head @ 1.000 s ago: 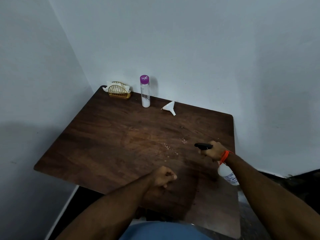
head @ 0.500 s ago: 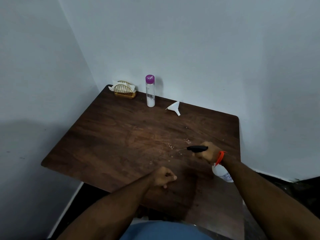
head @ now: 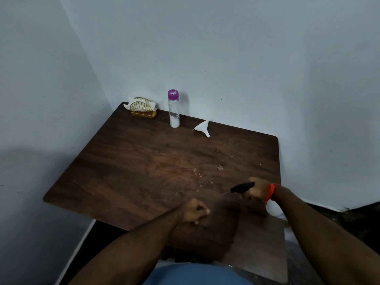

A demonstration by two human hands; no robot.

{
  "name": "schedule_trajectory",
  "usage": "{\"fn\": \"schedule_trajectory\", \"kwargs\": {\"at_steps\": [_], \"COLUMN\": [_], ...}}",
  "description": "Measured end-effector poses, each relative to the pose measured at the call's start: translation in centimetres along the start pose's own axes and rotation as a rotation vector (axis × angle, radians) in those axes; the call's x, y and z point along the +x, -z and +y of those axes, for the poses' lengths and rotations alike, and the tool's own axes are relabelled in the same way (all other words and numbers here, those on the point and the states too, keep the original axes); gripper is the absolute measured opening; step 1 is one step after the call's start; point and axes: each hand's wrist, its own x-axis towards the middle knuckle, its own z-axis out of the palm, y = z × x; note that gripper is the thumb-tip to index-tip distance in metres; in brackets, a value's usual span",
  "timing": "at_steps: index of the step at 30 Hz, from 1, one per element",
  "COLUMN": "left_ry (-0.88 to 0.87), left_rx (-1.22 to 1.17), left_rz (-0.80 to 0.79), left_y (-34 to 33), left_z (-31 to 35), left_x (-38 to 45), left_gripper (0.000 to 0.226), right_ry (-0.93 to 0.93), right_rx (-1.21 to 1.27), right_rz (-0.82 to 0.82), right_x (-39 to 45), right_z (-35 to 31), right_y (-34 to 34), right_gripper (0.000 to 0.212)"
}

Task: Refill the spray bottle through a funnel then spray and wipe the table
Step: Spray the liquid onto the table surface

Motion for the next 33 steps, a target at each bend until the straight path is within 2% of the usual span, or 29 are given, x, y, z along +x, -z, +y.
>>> {"fn": "schedule_trajectory", "kwargs": {"at_steps": [3, 6, 9, 12, 15, 21, 27, 31, 33], "left_ry": [0.004, -0.004, -0.003, -0.007, -0.018, -0.013, -0.012, -0.029, -0.021], "left_rx": [-0.002, 0.013, 0.025, 0.03, 0.032, 0.003, -0.041, -0.087, -0.109], "left_rz": [-0.002, 0.008, 0.018, 0.044, 0.074, 0.115, 0.12, 0.138, 0.144], "left_y": [0.0, 0.2, 0.4, 0.5, 0.7, 1.2, 2.4, 3.0, 3.4], "left_z": [0.0, -0.2, -0.5, -0.5, -0.3, 0.7, 1.6, 2.5, 3.1], "left_x": [-0.1, -0.1, -0.2, -0.5, -0.8, -1.2, -1.4, -1.1, -0.8], "left_gripper": [0.026, 0.024, 0.026, 0.024, 0.022, 0.023, 0.027, 0.026, 0.025], "right_ry": [-0.02, -0.004, 0.034, 0.142, 0.233, 0.349, 0.227, 0.169, 0.154], "right_rx": [-0.037, 0.01, 0.21, 0.419, 0.54, 0.706, 0.714, 0.599, 0.602], "right_rz": [0.016, 0.059, 0.172, 0.276, 0.364, 0.604, 0.844, 0.834, 0.851], "right_x": [0.4, 0.2, -0.4, -0.5, 0.0, 1.8, 5.2, 6.5, 7.0], "right_z": [1.2, 1.7, 1.4, 0.6, -0.7, -3.5, -4.4, -4.1, -4.2], "right_y": [0.2, 0.5, 0.5, 0.6, 0.5, 0.0, -0.4, 0.6, 1.2], "right_gripper": [0.016, 0.009, 0.004, 0.022, 0.03, 0.029, 0.039, 0.051, 0.047]}}
